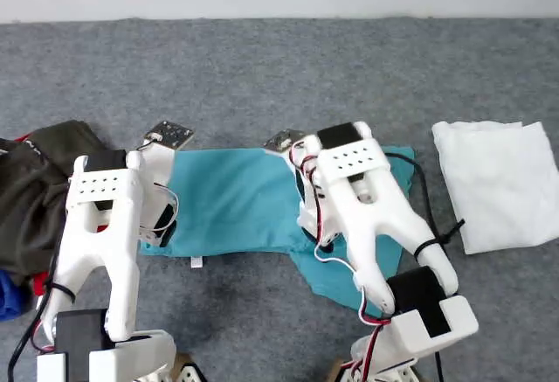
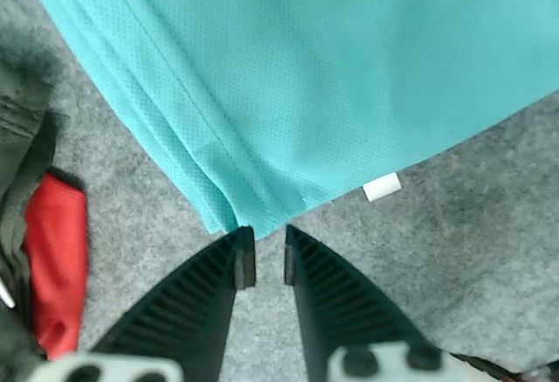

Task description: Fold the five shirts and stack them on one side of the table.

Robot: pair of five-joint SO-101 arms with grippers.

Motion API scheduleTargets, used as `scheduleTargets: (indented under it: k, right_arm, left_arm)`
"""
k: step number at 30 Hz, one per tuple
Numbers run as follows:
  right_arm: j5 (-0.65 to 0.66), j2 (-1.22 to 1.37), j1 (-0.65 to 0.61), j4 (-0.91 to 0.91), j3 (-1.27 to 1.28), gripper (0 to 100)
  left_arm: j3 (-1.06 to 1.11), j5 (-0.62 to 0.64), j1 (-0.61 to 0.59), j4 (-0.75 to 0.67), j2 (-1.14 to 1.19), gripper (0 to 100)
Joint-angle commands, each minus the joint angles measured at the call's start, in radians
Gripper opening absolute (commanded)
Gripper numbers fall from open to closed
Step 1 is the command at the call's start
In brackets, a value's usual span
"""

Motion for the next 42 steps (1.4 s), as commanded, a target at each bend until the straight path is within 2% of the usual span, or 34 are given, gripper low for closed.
scheduleTargets:
  k: [1, 18, 24, 29, 37, 42]
  right_arm:
    - [-0.014, -0.004, -0.002, -0.094, 0.018, 24.5]
    - [-0.129, 0.177, -0.027, -0.415, 0.014, 24.5]
    - [-0.129, 0.174, -0.058, -0.404, 0.014, 24.5]
    - [-0.098, 0.07, -0.05, -0.222, -0.025, 24.5]
    - [-0.014, -0.151, 0.071, -0.064, 0.0, 24.5]
    - [0.038, -0.174, 0.143, -0.093, 0.224, 24.5]
  left_arm:
    - [-0.001, -0.009, 0.009, -0.003, -0.037, 6]
    - [0.028, -0.009, 0.009, -0.009, -0.037, 6]
    - [0.028, -0.009, 0.009, -0.009, -0.037, 6]
    - [0.028, -0.009, 0.009, -0.009, -0.037, 6]
    - [0.028, -0.009, 0.009, -0.009, -0.037, 6]
    - [0.03, -0.009, 0.009, -0.009, -0.037, 6]
